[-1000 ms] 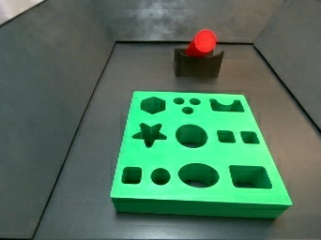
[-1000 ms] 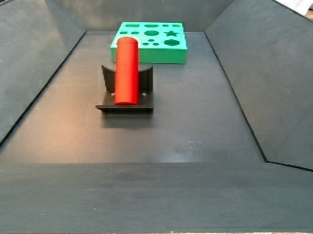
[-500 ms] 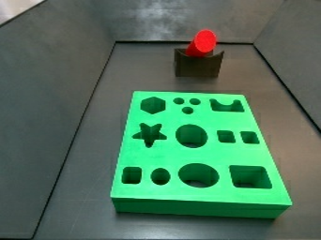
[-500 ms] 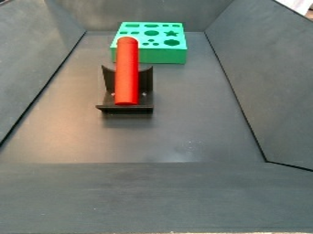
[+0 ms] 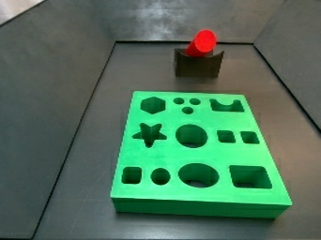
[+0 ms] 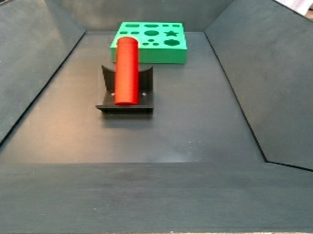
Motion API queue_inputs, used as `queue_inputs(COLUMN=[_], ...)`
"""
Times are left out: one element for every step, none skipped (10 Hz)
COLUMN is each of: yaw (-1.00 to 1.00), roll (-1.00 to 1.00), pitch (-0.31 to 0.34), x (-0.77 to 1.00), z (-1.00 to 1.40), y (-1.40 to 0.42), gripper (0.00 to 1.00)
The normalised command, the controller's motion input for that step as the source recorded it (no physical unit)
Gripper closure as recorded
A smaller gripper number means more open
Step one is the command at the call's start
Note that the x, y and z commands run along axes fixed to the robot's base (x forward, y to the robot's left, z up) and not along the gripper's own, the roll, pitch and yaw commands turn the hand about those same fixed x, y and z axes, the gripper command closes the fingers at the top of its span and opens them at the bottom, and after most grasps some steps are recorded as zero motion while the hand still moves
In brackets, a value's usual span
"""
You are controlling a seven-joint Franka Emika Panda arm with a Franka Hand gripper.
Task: Pick up the round object. Move up. Place the round object on the fixture. Regrasp the round object. Move to above the board. Insert the round object.
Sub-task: Regrasp the round object.
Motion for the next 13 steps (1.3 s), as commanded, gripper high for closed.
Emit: queue_inputs(yaw=[0.04, 0.04, 0.05, 0.06, 0.07, 0.09, 0.12, 0.16, 0.18, 0.19, 0.2, 0.21, 0.21], roll=[1.0, 1.0, 1.0, 1.0, 1.0, 1.0, 1.0, 0.99, 0.79, 0.6, 0.41, 0.23, 0.17], pitch=[0.044, 0.05, 0.076, 0.094, 0.116, 0.147, 0.171, 0.192, 0.177, 0.154, 0.129, 0.088, 0.05], x=[0.03, 0.04, 0.06, 0.08, 0.09, 0.09, 0.09, 0.09, 0.1, 0.1, 0.1, 0.09, 0.08], z=[0.0, 0.0, 0.0, 0.0, 0.0, 0.0, 0.0, -0.01, -0.01, -0.01, -0.01, 0.0, 0.0], y=[-0.02, -0.03, -0.03, -0.03, -0.04, -0.04, -0.04, -0.05, -0.05, -0.05, -0.05, -0.03, -0.03], gripper=[0.0, 0.0, 0.0, 0.0, 0.0, 0.0, 0.0, 0.0, 0.0, 0.0, 0.0, 0.0, 0.0])
